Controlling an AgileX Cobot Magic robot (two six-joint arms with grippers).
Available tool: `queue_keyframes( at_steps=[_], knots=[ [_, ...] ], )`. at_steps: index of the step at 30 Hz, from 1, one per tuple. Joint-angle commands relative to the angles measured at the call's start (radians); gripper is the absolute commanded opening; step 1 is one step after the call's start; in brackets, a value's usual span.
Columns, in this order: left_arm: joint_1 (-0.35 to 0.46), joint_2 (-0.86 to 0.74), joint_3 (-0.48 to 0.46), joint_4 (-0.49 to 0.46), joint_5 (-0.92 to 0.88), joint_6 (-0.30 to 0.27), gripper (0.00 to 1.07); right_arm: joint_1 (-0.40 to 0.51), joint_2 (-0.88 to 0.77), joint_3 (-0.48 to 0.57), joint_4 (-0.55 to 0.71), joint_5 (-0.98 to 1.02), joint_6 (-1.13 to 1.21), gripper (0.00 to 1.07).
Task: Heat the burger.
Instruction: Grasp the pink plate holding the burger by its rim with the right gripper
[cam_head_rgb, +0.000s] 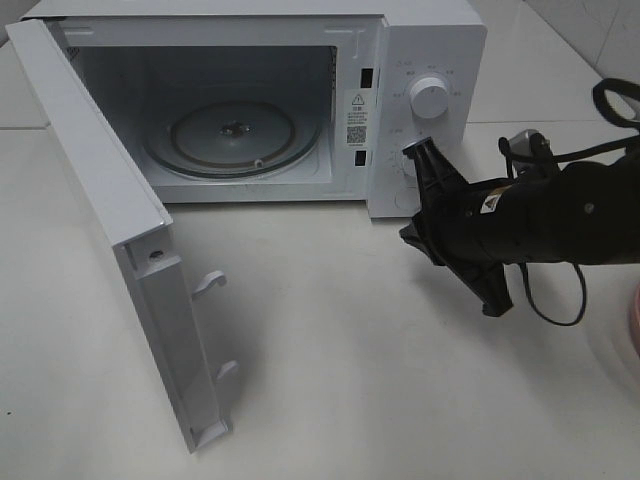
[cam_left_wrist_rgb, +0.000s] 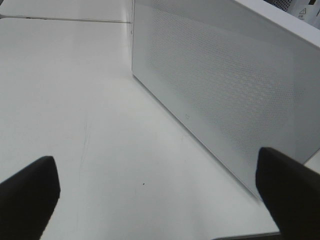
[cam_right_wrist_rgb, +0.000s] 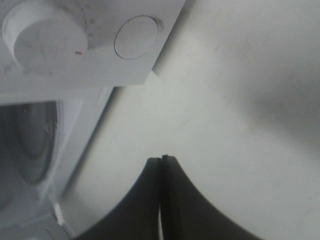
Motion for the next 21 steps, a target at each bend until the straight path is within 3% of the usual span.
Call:
queue_keyframes(
  at_steps=[1,12,15,21],
  knots=[
    [0.004,-0.025,0.004,-0.004,-0.009,0.005,1.00,-0.002,-0.087,-0.002,-0.016,0.204,-0.301,0.04],
    [0.004,-0.025,0.004,-0.004,-0.009,0.005,1.00,-0.014,-0.211,-0.002,-0.017,0.549,-0.793,0.07],
    [0.004,-0.025,0.004,-0.004,-0.009,0.005,1.00,-0.017,-0.215,-0.002,-0.017,0.582,-0.828,0.07],
    [0.004,-0.025,0.004,-0.004,-0.009,0.005,1.00,-0.068,-0.286,-0.002,-0.143,0.757,-0.979,0.11]
  ],
)
